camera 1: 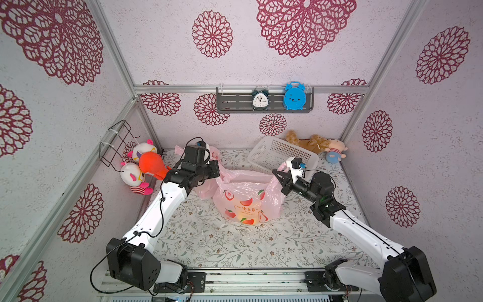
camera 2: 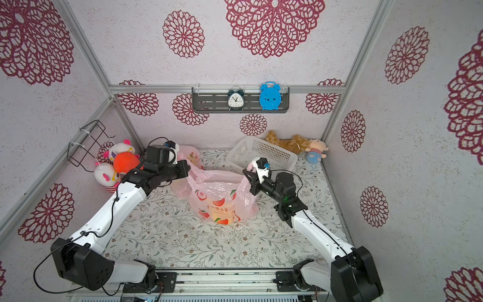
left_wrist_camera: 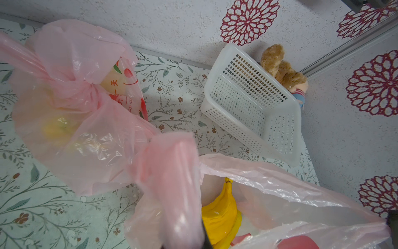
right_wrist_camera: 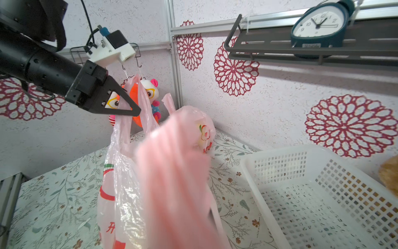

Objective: Place the banana into a plastic bag & tie a knot
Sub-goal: Adjust the plastic bag at the center of the board.

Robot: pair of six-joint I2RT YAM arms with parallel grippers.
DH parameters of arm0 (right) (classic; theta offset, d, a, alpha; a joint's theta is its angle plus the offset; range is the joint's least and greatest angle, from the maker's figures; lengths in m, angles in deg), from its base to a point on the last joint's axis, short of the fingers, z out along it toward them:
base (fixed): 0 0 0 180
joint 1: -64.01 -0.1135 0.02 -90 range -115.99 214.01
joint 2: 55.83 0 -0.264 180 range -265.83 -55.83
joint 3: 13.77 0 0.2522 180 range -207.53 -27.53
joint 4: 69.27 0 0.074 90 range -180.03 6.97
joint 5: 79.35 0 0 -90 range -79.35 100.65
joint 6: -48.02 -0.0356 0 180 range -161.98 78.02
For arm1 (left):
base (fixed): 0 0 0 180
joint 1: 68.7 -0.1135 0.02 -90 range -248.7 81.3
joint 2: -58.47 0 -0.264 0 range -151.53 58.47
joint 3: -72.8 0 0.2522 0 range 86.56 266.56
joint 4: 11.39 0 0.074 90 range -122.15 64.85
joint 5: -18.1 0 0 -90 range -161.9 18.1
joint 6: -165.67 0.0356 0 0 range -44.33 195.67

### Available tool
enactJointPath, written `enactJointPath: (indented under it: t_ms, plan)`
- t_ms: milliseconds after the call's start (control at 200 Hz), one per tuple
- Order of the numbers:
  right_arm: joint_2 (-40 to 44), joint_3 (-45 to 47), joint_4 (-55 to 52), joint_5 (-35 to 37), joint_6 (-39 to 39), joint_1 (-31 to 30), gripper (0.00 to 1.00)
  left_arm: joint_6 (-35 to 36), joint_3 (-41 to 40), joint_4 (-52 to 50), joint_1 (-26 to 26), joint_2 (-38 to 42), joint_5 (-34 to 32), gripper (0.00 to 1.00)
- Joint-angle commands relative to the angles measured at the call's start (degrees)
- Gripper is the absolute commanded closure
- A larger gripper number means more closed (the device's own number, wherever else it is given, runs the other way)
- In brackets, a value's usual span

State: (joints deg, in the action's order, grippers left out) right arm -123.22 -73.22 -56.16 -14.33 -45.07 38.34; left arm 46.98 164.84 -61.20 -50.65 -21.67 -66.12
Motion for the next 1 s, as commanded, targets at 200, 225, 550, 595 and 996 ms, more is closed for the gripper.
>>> enactJointPath:
  t_ms: [200, 225, 550, 595, 996]
  plan:
    - [5.1, -14.2, -16.8, -11.0, 0.7, 3.0, 1.0, 2.0, 8.9, -8.0, 5.6, 4.5, -3.4, 1.0]
    - [4.9, -14.4, -17.7, -11.2, 0.7, 3.7, 1.0, 2.2, 9.2, -8.3, 5.8, 4.3, -3.3, 1.0]
    - [-1.9, -11.1, -15.9, -14.8, -9.0, 14.1, 1.0, 5.2, 7.3, -2.4, 5.9, 1.3, -1.1, 0.96]
    - [-2.4, -10.6, -14.9, -15.1, -10.0, 15.1, 1.0, 6.1, 6.8, -0.4, 5.9, 1.0, 0.2, 0.86]
    - [-5.0, -11.3, -15.7, -16.0, -10.7, 17.3, 1.0, 12.1, -7.2, 11.1, 4.7, 13.7, 1.6, 0.03]
